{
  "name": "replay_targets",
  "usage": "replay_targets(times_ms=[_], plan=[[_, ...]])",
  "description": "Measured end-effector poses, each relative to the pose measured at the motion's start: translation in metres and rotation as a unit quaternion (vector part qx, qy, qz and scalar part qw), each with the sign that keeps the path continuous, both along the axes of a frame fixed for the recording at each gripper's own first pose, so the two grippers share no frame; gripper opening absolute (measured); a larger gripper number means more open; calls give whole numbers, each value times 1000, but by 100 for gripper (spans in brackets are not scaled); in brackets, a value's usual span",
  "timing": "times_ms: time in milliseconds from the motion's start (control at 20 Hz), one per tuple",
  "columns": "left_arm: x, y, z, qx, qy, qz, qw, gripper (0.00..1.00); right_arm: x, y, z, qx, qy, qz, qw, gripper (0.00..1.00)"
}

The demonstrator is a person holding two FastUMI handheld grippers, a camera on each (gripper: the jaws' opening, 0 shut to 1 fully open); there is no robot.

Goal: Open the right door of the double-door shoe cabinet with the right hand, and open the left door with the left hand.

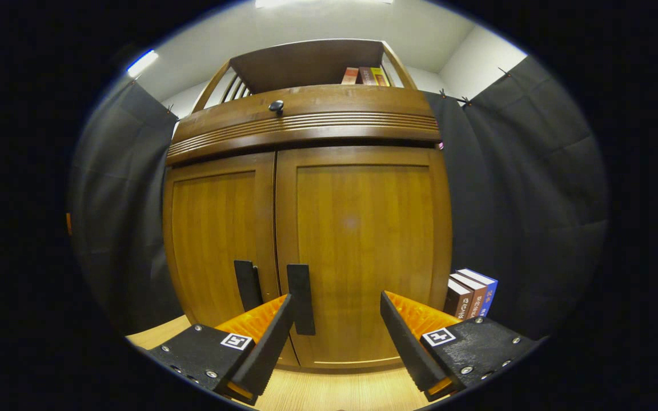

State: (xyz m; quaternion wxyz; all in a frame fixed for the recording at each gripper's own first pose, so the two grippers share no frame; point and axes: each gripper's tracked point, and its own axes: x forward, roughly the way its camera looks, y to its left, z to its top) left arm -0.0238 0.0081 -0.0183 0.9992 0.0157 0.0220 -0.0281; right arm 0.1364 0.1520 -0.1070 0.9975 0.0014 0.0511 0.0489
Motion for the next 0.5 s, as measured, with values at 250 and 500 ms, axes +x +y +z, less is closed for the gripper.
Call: replay_targets(times_ms=[250,500], plan=[[-2,7,0,2,-3,-1,1000,98,41,26,-38,-24,22,11,999,93],[-3,22,3,8,-7,17,1000,95,65,32,-53,-31,21,3,999,100]])
